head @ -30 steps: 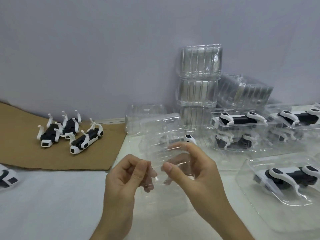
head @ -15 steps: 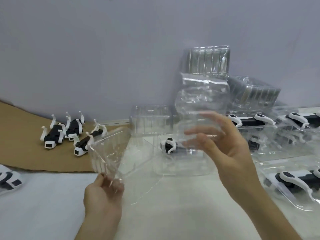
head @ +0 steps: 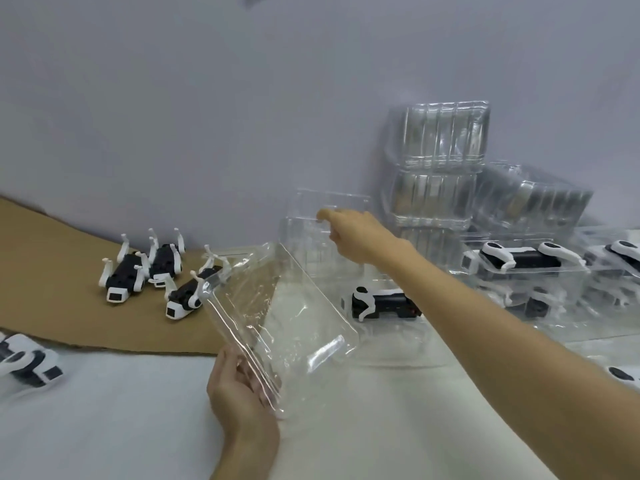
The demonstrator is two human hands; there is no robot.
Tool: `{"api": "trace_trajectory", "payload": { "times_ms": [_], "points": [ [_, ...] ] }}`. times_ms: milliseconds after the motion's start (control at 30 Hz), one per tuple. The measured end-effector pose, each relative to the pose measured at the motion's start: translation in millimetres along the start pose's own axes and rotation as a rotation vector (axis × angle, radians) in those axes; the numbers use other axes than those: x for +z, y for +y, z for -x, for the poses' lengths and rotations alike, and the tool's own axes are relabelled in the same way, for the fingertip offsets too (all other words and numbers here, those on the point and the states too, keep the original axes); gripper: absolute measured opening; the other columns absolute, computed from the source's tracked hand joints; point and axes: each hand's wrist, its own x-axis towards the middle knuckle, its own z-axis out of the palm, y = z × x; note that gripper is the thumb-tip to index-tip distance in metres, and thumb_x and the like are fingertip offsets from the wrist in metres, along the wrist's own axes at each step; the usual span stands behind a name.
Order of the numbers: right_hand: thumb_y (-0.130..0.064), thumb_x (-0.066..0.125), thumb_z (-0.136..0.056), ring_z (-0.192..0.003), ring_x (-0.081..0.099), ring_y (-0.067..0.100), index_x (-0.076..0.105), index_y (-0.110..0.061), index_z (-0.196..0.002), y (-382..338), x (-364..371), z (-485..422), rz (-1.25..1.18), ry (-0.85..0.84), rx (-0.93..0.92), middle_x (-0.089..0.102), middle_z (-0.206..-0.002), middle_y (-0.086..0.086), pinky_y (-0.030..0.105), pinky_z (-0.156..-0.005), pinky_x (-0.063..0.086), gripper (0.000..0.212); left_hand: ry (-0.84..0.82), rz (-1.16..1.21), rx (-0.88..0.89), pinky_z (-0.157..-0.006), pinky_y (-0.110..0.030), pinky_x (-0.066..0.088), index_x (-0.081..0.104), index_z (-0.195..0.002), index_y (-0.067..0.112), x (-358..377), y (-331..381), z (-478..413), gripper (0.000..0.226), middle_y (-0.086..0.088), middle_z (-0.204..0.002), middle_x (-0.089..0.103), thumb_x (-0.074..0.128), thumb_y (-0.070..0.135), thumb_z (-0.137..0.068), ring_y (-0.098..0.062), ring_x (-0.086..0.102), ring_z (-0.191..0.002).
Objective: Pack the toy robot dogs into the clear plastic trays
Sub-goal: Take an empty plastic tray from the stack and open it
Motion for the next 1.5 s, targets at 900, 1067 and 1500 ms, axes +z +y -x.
{"api": "trace_trajectory", "payload": {
  "times_ms": [900,1067,1500],
  "points": [
    [-0.033,0.048,-0.101,-0.139,0.043,0.020,0.048,-0.021,-0.147,-36.0,16.4,0.0,-0.529,0.079,0.228,0.052,-0.148,0.000,0.042,-0.114,0.027,0.048,-0.058,-0.129,0.036,-0.051,-0.029,0.021,0.056,-0.071,0.018,-4.4,-7.3,-6.7,0.030,-0.005,-0.061,0.035,0.048,0.018,-0.101,-0.017,0.028,-0.053],
    [-0.060,0.050,-0.095,-0.113,0.062,0.004,0.055,-0.038,-0.137,-45.0,-26.1,83.3,-1.017,-0.189,0.172,0.063,-0.126,-0.018,0.028,-0.092,0.046,0.047,-0.049,-0.073,0.011,-0.048,-0.026,0.025,0.057,-0.073,0.017,-6.4,-7.6,-7.9,0.031,-0.001,-0.057,0.041,0.045,0.019,-0.101,-0.016,0.033,-0.046],
    [-0.070,0.068,-0.070,-0.124,0.054,-0.007,0.046,-0.065,-0.130,-46.5,19.5,218.6,-1.231,-0.100,0.171,0.047,-0.136,-0.041,0.014,-0.094,0.047,0.065,-0.253,0.049,-0.184,-0.043,-0.026,0.031,0.049,-0.069,0.014,-3.6,10.3,5.4,0.031,0.000,-0.050,0.033,0.046,0.024,-0.099,-0.013,0.028,-0.039]
  ]
}}
